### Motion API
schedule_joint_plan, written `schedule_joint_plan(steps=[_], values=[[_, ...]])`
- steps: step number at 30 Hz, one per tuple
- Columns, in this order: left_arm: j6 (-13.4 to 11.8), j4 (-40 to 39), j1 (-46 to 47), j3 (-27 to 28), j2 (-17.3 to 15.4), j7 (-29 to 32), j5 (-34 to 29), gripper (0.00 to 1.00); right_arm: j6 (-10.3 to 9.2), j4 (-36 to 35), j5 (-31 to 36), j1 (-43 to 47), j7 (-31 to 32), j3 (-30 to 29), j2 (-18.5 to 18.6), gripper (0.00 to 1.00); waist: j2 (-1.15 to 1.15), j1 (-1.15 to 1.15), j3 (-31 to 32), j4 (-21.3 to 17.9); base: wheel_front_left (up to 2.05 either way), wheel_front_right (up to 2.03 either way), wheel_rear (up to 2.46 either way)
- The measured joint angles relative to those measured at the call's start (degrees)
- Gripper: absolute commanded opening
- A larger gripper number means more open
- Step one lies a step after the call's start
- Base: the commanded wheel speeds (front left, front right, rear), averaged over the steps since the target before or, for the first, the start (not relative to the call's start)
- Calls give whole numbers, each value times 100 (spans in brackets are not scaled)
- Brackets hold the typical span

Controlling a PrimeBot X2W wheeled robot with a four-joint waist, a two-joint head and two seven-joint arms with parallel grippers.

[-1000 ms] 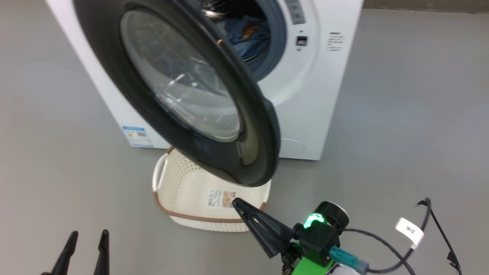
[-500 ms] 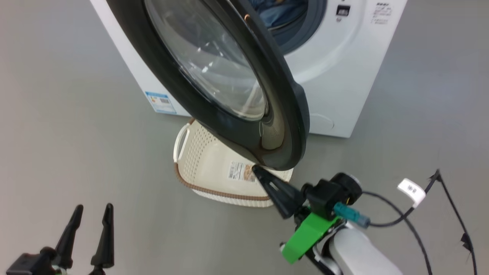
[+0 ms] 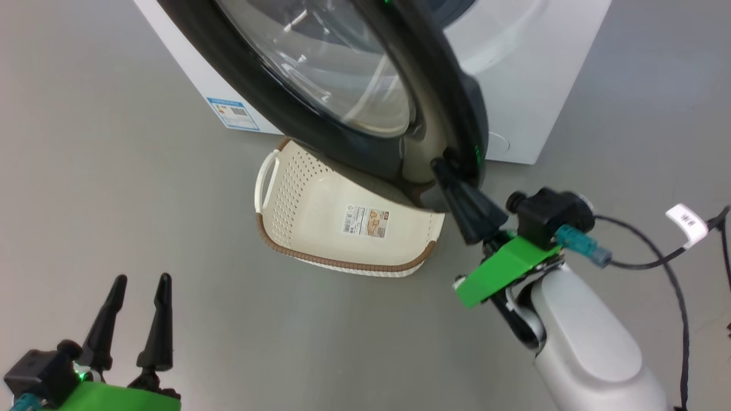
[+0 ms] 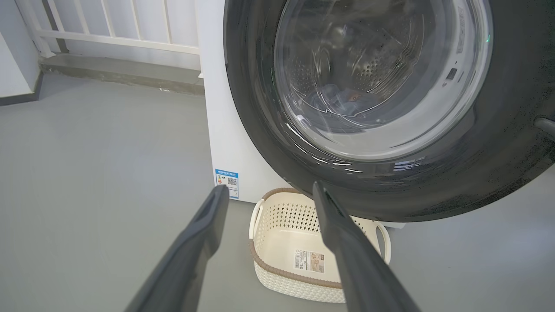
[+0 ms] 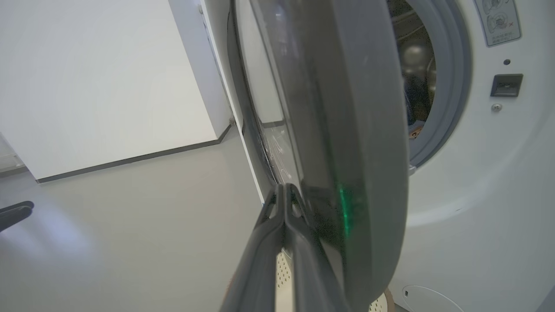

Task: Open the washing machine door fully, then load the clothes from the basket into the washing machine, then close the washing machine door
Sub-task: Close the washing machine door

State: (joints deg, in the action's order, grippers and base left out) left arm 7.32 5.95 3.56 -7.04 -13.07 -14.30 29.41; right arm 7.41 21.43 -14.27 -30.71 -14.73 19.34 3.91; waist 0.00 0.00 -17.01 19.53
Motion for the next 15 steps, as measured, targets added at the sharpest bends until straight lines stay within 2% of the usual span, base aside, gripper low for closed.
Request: schedule_joint_plan(steps=[15], values=[[0, -7, 462, -246, -153, 0, 258, 100, 4, 421, 398, -1338, 0, -712, 1, 0, 0, 0, -571, -39, 0, 0, 0]])
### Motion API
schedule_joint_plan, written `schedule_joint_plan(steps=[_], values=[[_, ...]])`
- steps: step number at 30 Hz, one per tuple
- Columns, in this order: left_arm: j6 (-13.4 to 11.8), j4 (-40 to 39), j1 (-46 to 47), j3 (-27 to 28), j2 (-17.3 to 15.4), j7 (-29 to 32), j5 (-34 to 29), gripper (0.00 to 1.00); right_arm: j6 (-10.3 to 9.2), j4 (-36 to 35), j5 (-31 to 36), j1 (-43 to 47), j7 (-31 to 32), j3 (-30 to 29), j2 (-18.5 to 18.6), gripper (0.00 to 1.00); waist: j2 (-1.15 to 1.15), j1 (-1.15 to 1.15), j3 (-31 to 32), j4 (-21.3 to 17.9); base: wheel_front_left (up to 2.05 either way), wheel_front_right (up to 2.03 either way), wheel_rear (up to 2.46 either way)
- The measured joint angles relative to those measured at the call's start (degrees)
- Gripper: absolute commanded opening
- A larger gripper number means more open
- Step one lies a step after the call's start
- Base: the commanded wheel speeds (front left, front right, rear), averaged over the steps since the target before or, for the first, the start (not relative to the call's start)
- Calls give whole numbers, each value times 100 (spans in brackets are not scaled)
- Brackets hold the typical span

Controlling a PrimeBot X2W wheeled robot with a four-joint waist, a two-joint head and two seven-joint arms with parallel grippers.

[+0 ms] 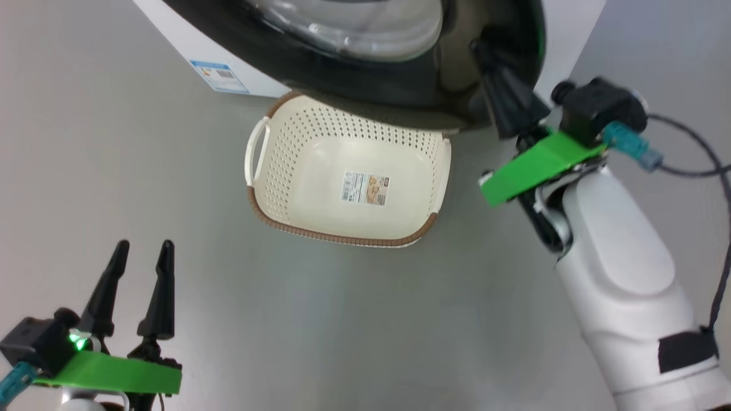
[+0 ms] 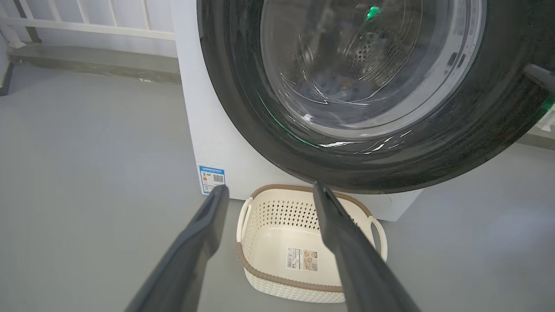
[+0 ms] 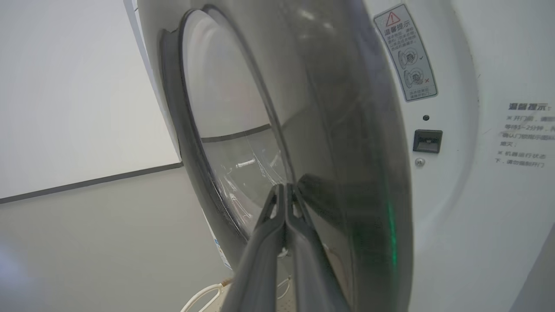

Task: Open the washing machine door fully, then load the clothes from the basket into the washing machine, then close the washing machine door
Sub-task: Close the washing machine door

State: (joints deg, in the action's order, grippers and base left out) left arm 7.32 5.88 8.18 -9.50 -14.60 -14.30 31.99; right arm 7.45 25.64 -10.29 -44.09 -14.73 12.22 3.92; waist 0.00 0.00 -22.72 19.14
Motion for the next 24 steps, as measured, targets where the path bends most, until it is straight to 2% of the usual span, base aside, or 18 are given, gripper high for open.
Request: schedule_joint_plan(steps=[7, 15, 24], values=[[0, -12, 257, -125, -24, -1, 153, 100, 1, 250, 67, -762, 0, -360, 19, 0, 0, 0, -356, 20, 0, 0, 0], [0, -27, 632, -385, -62, -1, 313, 100, 1, 608, 383, -1661, -1, -439, 37, 0, 0, 0, -757, 77, 0, 0, 0], [0, -27, 791, -561, -62, -18, 393, 100, 1, 823, 671, -2240, -1, -780, 65, 0, 0, 0, -1040, 192, 0, 0, 0]])
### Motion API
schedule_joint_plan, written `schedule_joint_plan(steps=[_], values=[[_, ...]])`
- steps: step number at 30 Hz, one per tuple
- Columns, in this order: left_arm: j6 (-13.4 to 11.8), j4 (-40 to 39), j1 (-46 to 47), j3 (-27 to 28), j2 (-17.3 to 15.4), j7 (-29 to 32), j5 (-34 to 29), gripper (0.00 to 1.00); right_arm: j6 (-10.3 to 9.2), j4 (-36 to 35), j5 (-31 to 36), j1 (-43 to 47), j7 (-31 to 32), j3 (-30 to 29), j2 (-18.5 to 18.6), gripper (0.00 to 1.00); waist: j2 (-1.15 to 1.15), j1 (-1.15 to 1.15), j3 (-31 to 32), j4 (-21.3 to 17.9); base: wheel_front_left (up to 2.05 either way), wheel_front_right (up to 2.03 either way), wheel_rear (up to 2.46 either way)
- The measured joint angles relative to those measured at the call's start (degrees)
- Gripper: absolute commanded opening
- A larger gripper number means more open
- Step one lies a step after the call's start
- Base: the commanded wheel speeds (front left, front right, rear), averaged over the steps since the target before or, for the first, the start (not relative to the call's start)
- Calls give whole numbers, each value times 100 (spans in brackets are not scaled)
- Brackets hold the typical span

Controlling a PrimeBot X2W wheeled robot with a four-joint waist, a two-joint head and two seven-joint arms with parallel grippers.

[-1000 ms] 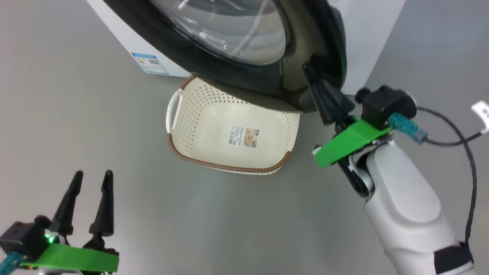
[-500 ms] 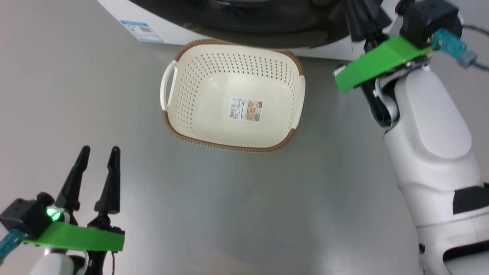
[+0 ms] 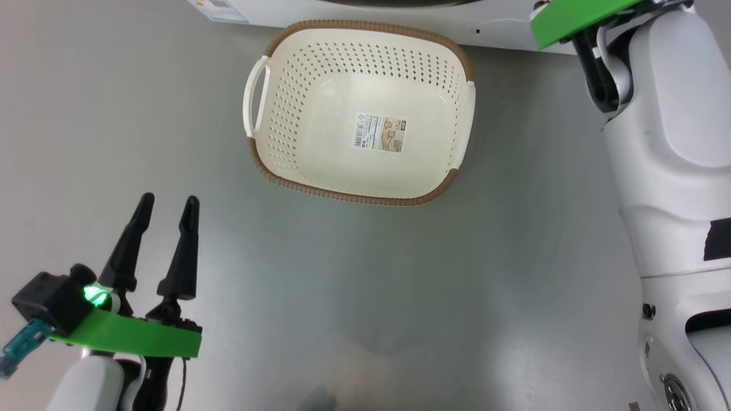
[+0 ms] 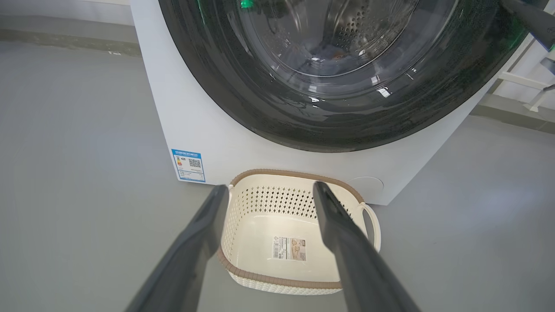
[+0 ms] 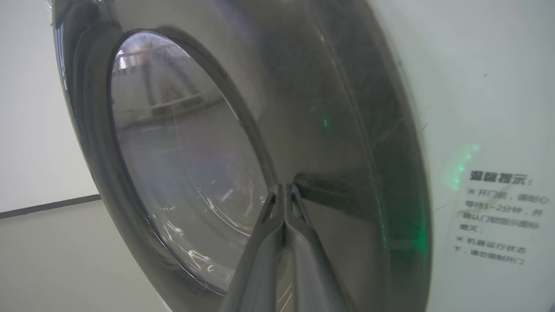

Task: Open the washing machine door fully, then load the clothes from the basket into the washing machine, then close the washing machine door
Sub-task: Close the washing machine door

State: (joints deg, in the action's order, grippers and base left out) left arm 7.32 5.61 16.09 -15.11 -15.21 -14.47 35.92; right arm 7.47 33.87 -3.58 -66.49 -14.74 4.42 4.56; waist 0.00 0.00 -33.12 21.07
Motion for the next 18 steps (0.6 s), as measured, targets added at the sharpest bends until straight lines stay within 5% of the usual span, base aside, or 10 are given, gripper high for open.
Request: schedule_joint_plan(steps=[18], values=[[0, -1, 89, -38, -4, -1, 3, 100, 26, 71, -10, -159, 1, 30, -14, 0, 0, 0, 5, -87, 0, 0, 0]])
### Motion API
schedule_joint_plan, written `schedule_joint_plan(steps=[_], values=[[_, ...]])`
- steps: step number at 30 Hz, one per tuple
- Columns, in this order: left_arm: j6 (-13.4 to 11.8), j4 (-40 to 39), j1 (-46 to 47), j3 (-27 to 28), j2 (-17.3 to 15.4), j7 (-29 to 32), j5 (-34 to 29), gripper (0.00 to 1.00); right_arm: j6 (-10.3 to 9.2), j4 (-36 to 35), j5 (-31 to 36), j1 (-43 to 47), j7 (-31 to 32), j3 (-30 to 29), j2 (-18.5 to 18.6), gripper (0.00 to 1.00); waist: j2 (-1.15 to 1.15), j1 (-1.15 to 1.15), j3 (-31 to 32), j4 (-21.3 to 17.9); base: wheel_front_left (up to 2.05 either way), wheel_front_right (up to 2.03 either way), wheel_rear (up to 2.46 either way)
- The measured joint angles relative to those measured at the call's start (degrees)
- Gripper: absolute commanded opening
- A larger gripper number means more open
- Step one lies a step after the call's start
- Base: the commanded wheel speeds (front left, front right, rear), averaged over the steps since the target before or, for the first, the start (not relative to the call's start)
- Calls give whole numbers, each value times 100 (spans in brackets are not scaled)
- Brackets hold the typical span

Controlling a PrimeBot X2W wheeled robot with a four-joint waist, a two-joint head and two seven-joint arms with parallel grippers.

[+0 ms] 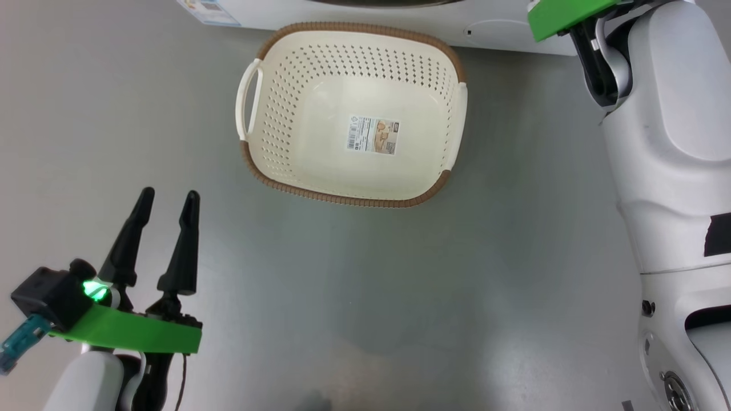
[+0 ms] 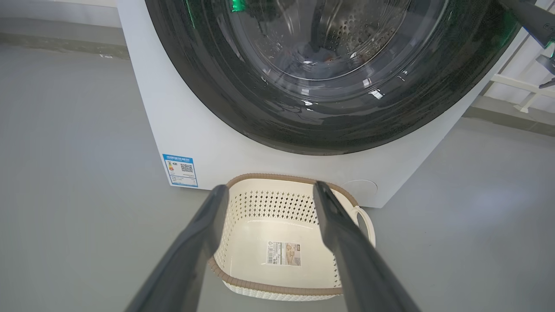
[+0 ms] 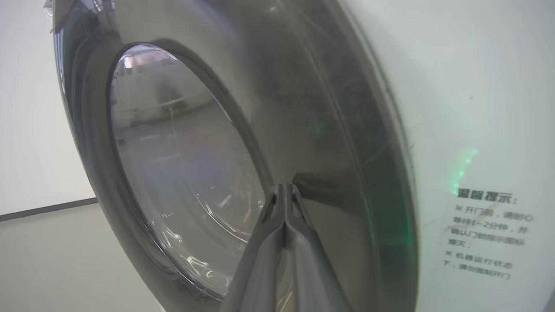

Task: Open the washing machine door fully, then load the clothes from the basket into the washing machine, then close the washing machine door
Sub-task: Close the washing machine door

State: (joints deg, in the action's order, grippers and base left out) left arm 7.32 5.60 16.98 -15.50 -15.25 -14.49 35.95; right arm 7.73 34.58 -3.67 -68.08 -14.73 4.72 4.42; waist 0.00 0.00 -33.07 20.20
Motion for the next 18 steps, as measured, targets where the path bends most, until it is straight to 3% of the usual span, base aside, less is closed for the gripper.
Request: schedule_joint_plan(steps=[18], values=[[0, -25, -260, 242, -76, -5, -80, 100, -9, -407, -692, 1169, -1, 636, 49, 0, 0, 0, 619, -257, 0, 0, 0]])
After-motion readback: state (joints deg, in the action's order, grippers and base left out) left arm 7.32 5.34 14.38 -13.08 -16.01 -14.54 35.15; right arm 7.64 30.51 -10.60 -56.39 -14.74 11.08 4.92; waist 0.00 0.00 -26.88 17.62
